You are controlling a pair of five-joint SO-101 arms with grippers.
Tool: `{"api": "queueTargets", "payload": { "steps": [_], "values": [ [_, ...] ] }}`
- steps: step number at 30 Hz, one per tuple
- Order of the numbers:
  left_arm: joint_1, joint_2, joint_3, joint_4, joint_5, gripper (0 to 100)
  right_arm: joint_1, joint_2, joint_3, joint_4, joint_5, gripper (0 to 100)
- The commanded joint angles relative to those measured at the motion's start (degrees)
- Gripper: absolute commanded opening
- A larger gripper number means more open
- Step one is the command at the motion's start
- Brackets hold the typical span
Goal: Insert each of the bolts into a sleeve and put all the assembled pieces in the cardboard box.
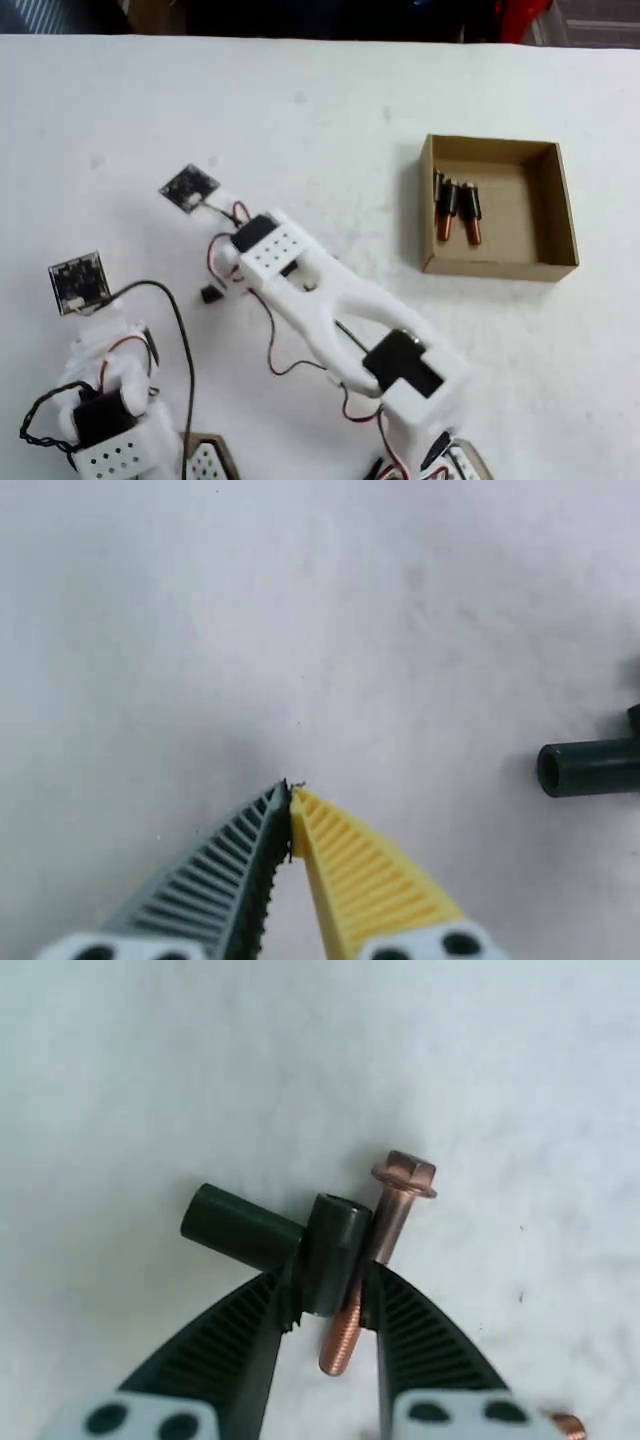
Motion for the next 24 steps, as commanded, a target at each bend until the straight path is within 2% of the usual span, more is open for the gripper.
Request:
{"api": "queueTargets", "payload": {
  "steps": [1,24],
  "values": [
    [-0.40,-0.48,-2.81,-1.67,-0.18,3,-0.57,0.66,-3.78,0.04,0.26,7.0],
    [-0.40,-0.48,-2.81,-1.67,-0.35,3,-3.21,4.44,-4.22,-0.04,0.26,6.9]
  ]
}}
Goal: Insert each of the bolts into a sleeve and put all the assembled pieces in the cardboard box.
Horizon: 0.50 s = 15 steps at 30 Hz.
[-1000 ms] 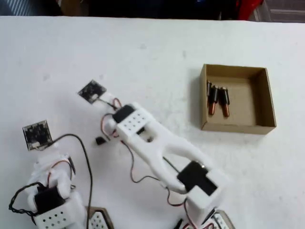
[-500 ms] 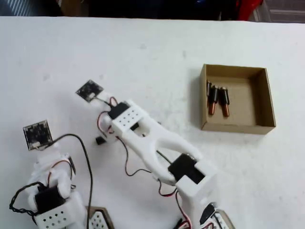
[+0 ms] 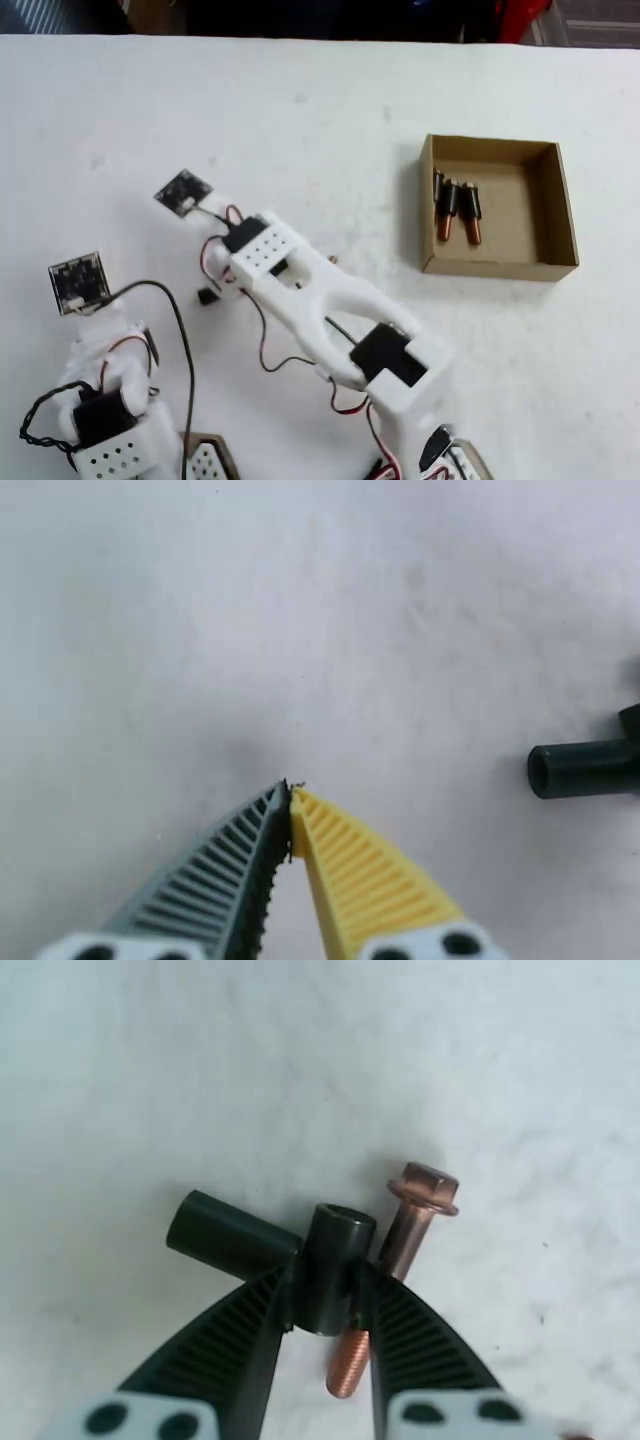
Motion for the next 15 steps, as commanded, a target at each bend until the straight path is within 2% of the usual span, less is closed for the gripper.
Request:
{"api": "queueTargets", "payload": {
  "steps": [1,15],
  "values": [
    [-0.40,-0.48,-2.99,-1.67,-0.35,3,-1.80,-0.13,-2.11,0.13,0.26,6.9],
    [-0.31,-0.48,-2.81,-2.90,-0.35,3,-1.71,3.91,-0.88,-2.24,0.70,7.0]
  ]
}}
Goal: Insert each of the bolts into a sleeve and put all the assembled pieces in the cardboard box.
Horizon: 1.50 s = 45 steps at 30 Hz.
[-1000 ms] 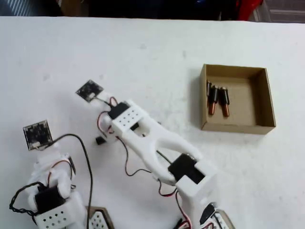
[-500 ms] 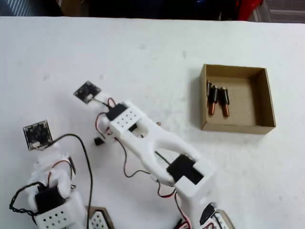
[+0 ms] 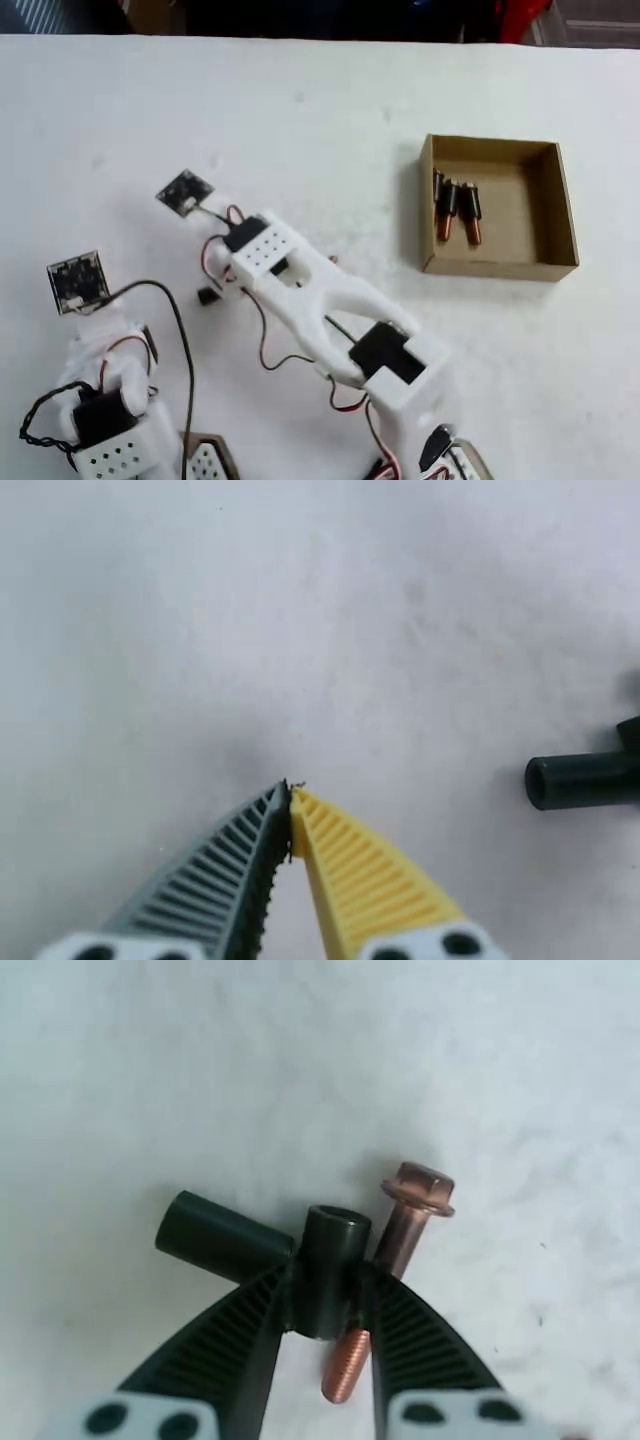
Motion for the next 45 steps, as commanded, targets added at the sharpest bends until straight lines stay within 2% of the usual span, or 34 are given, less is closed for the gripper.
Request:
{"api": "queueTargets", "payload": {
  "steps": [1,25,38,45],
  "values": [
    [-0.31,-0.48,-2.81,-1.49,-0.35,3,-1.54,2.42,-0.62,-2.15,0.70,7.0],
    [-0.31,-0.48,-2.73,-1.49,-0.35,3,-1.27,3.30,-0.62,-0.22,0.70,7.0],
    [-0.31,-0.48,-2.73,-1.49,-0.35,3,5.85,2.77,-0.62,1.27,0.79,7.0],
    [-0.31,-0.48,-2.73,-1.49,-0.35,3,5.76,3.21,-0.70,1.80,0.79,7.1]
  ]
}}
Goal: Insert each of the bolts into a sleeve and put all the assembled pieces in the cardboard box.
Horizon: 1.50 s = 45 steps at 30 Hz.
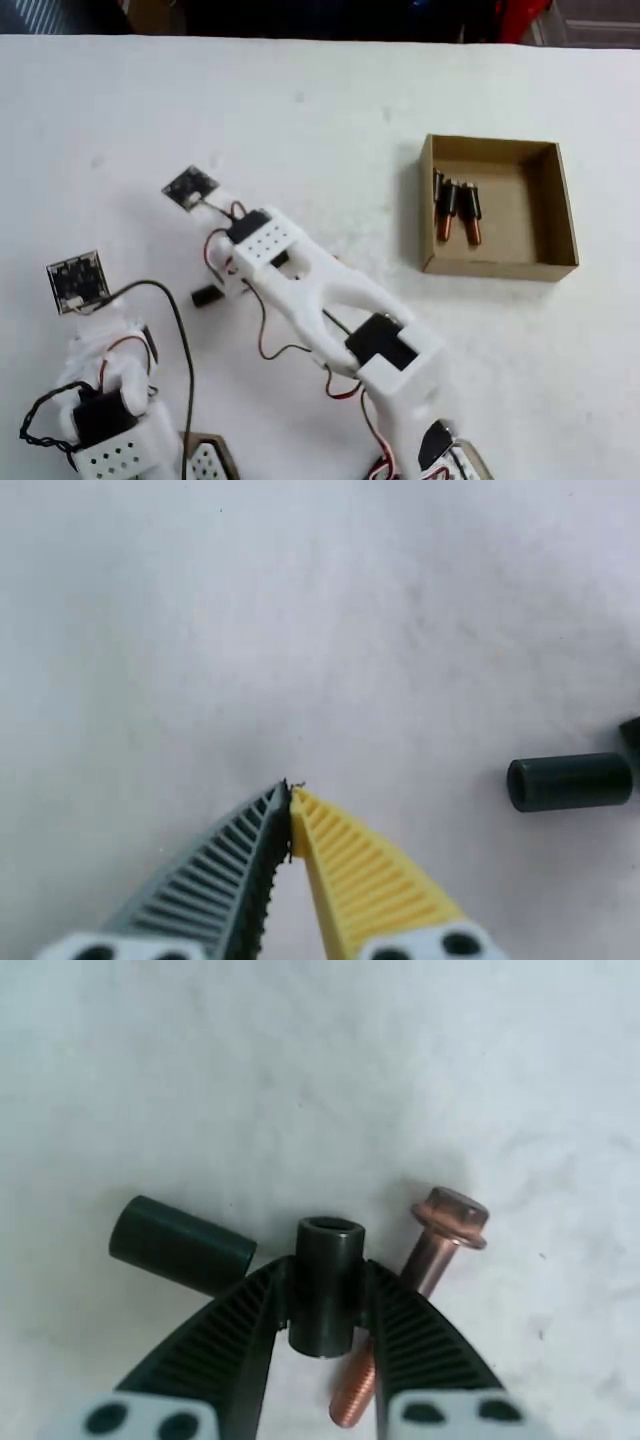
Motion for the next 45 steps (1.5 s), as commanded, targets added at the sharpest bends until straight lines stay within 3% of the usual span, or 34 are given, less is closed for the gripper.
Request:
{"api": "queueTargets", "payload": {
  "steps": [1,7,16,21,29,33,45],
  "values": [
    [-0.31,-0.48,-2.73,-1.41,-0.35,3,1.71,-0.57,0.26,0.75,0.70,7.1],
    [-0.31,-0.48,-2.73,-1.41,-0.35,3,3.38,-0.31,0.26,0.92,0.70,13.4],
    [-0.31,-0.48,-2.73,-1.41,-0.35,3,4.18,-0.31,0.44,0.66,0.70,13.3],
    [-0.31,-0.48,-2.73,-1.41,-0.35,3,4.09,-0.40,0.26,-0.48,0.70,6.6],
    [-0.31,-0.48,-2.73,-1.41,-0.35,3,4.09,-0.31,-2.11,0.84,0.70,9.4],
    [-0.31,-0.48,-2.73,-1.41,-0.35,3,4.44,-0.31,-2.37,0.66,0.70,1.1],
    [-0.31,-0.48,-2.64,-1.41,-0.35,3,5.76,-6.55,-2.46,2.59,0.18,1.7]
  ]
}}
